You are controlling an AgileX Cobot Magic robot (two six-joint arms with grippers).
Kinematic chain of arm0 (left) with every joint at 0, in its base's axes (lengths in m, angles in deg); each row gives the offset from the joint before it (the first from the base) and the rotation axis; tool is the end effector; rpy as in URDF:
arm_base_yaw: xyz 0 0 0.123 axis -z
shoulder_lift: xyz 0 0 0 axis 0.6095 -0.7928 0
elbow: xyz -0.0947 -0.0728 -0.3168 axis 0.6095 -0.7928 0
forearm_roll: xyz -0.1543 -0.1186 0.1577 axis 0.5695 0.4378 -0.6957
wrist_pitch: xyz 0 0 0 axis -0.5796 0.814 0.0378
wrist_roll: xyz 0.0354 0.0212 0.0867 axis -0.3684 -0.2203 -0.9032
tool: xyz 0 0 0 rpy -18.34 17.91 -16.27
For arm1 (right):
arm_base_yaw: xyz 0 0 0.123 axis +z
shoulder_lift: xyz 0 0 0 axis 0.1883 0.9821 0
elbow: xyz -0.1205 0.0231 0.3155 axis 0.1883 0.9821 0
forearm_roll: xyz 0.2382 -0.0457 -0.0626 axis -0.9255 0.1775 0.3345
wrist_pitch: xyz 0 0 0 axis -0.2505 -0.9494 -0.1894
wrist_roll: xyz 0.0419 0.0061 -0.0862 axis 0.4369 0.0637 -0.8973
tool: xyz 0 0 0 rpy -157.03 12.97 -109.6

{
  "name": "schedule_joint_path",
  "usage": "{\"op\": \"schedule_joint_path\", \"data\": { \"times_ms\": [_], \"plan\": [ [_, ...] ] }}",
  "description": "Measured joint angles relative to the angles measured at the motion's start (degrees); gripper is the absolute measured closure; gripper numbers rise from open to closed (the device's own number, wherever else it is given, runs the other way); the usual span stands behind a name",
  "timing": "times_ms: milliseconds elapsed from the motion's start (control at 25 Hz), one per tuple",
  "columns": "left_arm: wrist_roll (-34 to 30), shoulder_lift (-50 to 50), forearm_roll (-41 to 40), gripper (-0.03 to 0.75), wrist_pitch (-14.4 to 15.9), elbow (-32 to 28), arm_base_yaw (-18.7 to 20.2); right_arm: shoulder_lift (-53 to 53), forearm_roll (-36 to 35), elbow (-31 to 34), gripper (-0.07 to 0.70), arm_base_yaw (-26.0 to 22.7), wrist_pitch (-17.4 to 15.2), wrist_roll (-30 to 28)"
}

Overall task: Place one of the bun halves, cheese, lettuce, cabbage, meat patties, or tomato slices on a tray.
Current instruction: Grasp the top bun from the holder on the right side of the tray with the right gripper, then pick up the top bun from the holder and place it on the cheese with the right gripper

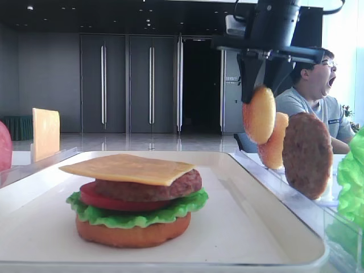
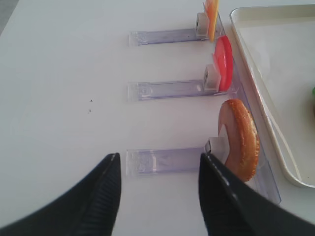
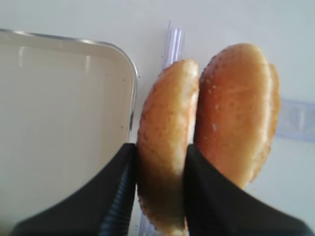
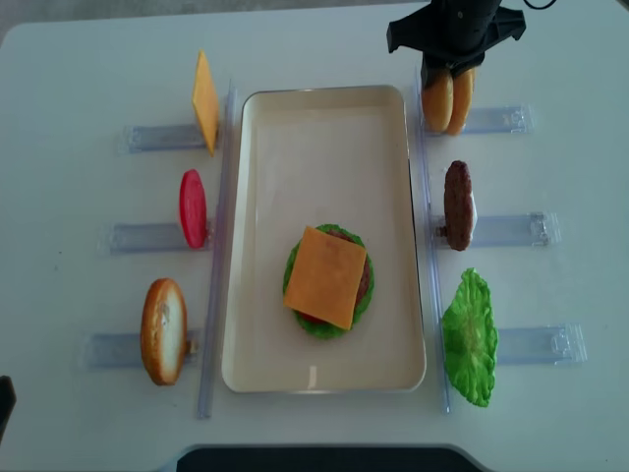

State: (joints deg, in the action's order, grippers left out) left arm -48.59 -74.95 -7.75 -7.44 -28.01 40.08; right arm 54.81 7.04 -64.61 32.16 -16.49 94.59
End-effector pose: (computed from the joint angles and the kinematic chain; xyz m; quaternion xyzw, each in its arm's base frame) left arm -0.0570 0.0097 0.2614 0.0114 0.8687 0.0273 0.4944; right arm 0.4316 0.1755 0.2934 -0.0870 0.9836 0.0773 0.1377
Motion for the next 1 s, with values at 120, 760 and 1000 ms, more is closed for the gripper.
{"op": "schedule_joint_path", "data": {
  "times_ms": [120, 760, 1000],
  "plan": [
    [0.0, 0.0, 0.0, 0.325, 0.0, 0.0, 0.0, -3.7, 0.0, -1.3, 0.426, 0.0, -2.2, 0.0],
    [0.0, 0.0, 0.0, 0.325, 0.0, 0.0, 0.0, -22.6, 0.5, 2.3, 0.428, 0.6, -7.4, 3.0],
    [0.0, 0.0, 0.0, 0.325, 0.0, 0.0, 0.0, -35.7, 2.9, 17.1, 0.428, 4.8, -7.5, 8.7]
  ]
}}
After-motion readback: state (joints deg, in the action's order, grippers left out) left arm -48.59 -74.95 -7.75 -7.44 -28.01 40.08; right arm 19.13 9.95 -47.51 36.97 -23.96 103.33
